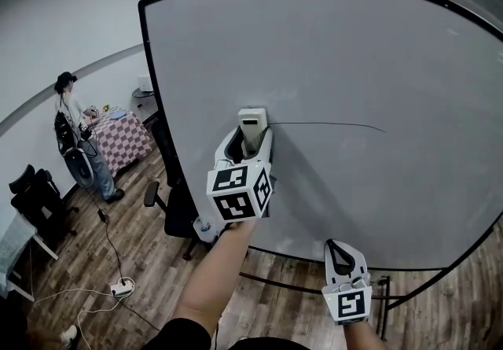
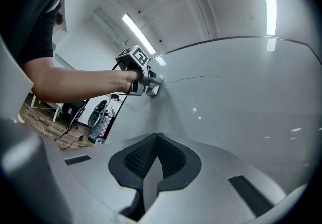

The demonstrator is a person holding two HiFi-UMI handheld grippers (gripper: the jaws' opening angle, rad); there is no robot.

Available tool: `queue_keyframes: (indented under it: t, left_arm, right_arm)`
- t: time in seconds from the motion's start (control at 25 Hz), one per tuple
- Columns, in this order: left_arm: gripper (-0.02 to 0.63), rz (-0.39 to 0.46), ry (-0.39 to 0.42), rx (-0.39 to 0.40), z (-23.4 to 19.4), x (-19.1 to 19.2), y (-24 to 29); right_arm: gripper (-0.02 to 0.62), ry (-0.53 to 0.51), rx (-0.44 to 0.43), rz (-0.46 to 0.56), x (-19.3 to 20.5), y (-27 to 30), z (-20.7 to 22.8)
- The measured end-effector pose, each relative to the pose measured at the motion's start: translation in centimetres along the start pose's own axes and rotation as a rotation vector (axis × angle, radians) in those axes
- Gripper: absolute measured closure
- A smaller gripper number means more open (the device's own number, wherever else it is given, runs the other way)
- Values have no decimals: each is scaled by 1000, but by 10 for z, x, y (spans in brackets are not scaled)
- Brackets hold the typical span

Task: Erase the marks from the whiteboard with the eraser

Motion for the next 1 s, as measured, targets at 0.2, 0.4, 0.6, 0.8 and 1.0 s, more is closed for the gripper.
queue_keyframes:
  t: [0.2,0.4,0.6,0.8,1.0]
  left_arm:
    - [345,10,11,33,22,0,3]
    - [345,23,32,80,51,-7,10]
    - [345,33,69,142,83,-7,14]
    - [345,44,110,176,107,-6,17]
    - [345,34,115,223,132,-7,17]
  right_arm:
    - [577,-46,-8,-9,8,-11,6]
    - [577,-52,17,2,2,-18,19]
    - [577,-75,27,-9,2,-29,27]
    - [577,-66,50,-18,3,-41,32]
    - [577,-70,73,-27,1,-54,38]
Point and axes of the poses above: the fingertips, and each gripper's own axes: y forward along the fingers, z to its right, x out of its underside, the point moved 4 cm from there along -y, backward along the fingers, and after that the axes turned 15 degrees about z, right-handed, at the moved point
